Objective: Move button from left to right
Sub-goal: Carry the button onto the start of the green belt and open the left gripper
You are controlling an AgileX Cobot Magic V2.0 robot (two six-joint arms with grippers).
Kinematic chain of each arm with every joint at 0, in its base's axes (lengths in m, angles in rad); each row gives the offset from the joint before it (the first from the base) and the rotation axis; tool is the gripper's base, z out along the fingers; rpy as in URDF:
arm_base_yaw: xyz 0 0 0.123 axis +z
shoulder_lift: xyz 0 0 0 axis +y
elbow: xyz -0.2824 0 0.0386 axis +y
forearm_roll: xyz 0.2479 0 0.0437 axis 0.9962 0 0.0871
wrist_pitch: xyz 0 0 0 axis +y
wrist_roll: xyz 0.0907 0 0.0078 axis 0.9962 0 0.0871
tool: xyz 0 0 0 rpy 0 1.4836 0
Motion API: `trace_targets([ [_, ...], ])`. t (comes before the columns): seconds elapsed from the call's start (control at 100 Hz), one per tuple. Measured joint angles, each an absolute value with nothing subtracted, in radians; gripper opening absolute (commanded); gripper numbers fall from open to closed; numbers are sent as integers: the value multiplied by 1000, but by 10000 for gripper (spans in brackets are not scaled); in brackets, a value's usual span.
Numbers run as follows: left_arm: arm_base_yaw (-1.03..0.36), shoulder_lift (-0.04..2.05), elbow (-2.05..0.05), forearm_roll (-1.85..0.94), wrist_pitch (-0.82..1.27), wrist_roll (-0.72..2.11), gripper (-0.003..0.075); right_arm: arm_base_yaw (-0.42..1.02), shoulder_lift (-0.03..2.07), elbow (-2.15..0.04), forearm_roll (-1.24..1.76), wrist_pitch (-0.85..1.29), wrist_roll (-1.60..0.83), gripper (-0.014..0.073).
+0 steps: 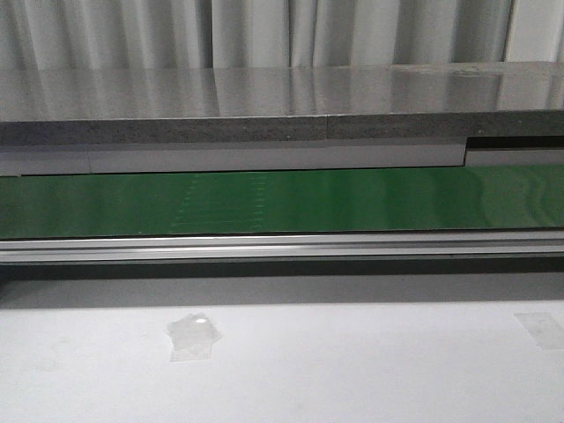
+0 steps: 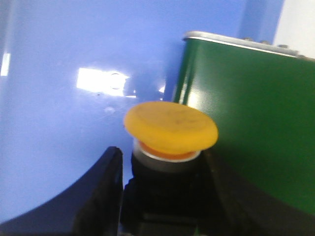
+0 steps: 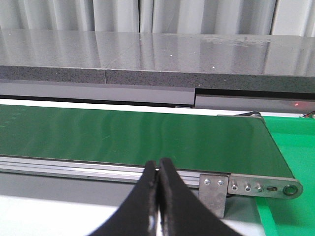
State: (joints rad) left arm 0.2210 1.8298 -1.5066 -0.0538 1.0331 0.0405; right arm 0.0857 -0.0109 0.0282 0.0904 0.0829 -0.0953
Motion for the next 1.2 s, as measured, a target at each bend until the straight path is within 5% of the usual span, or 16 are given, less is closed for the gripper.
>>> trace_targets([
  [0.48,143,1895,-1507,-58,1040,58,3,86,-11,28,90,83,-95,-66],
  [0.64,143,1905,-1507,-62,1040,58,162,86,-11,28,90,83,-95,-66],
  [0.92,143,1909,-1507,-64,1042,58,565,86,-11,28,90,83,-95,-66],
  [1.2,143,1905,-1507,-66,1042,58,592,86,-11,28,90,83,-95,-66],
])
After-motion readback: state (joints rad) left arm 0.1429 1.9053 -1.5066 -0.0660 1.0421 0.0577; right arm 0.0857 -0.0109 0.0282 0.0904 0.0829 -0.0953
